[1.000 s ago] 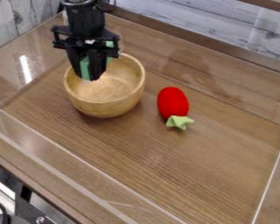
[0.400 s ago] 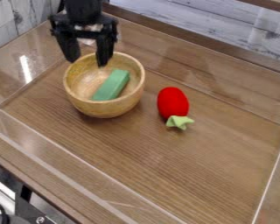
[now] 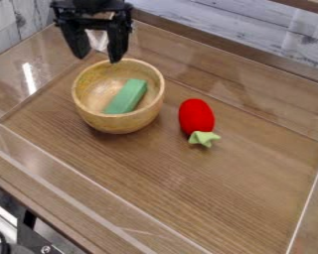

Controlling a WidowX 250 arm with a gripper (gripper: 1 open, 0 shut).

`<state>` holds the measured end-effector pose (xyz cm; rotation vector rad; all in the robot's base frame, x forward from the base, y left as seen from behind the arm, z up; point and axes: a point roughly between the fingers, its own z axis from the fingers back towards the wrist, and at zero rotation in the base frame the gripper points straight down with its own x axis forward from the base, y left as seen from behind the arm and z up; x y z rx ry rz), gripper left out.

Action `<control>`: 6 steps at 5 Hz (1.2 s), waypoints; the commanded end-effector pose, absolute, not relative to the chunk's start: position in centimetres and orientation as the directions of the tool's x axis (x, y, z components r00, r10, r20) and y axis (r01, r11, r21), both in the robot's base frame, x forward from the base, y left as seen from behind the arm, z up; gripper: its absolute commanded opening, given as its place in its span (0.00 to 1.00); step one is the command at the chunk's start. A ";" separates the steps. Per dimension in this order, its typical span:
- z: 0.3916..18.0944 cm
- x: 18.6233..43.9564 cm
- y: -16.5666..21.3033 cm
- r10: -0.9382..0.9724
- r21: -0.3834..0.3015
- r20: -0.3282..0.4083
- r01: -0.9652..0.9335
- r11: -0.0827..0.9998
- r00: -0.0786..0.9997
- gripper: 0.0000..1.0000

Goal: Put the green object in the brown bowl

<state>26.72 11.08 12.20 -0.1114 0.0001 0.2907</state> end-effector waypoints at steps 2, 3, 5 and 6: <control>16.4 28.1 8.7 0.266 -0.104 0.076 -0.257 0.961 0.961 1.00; 15.2 29.1 7.8 0.289 -0.106 0.062 -0.282 0.954 0.955 0.00; 15.1 29.6 6.9 0.330 -0.100 0.048 -0.325 0.941 0.943 1.00; 16.5 29.3 5.7 0.344 -0.105 0.045 -0.338 0.935 0.938 1.00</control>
